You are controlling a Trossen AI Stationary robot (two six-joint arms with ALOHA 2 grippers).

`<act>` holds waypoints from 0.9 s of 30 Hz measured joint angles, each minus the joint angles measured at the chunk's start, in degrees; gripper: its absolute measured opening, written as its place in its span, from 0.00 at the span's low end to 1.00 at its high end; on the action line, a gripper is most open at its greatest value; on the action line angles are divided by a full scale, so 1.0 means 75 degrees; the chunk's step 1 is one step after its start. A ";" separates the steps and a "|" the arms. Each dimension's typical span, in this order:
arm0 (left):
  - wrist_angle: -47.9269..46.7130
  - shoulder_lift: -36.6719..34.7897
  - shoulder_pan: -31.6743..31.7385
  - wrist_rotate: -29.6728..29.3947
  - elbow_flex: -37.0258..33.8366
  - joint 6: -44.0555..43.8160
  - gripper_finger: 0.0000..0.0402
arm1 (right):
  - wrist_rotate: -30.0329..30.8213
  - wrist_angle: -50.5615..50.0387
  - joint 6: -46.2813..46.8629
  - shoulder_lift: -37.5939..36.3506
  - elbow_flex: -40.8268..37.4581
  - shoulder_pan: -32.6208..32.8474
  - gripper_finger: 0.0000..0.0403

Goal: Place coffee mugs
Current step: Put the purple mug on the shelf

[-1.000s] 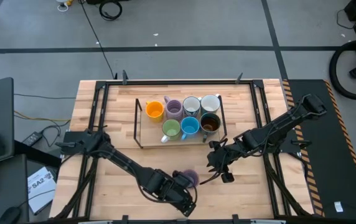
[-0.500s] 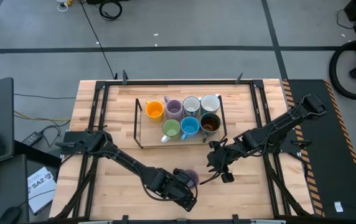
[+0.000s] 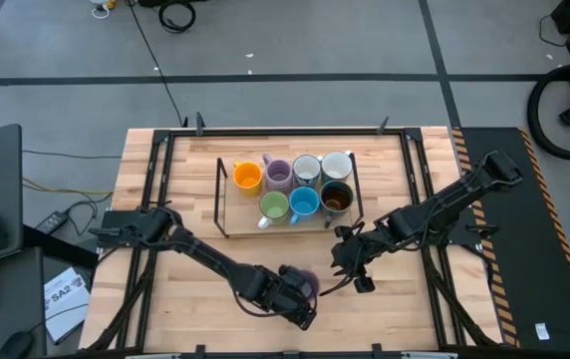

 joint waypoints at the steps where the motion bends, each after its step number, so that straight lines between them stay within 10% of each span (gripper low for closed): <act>1: 0.0006 0.0000 0.0026 0.0002 0.0000 0.0003 0.57 | 0.0000 -0.0001 -0.0001 0.0000 0.0000 -0.0002 0.28; 27: -0.0279 0.0000 0.0101 0.0000 0.0006 0.0144 0.22 | 0.0001 -0.0003 0.0000 0.0000 0.0000 -0.0003 0.28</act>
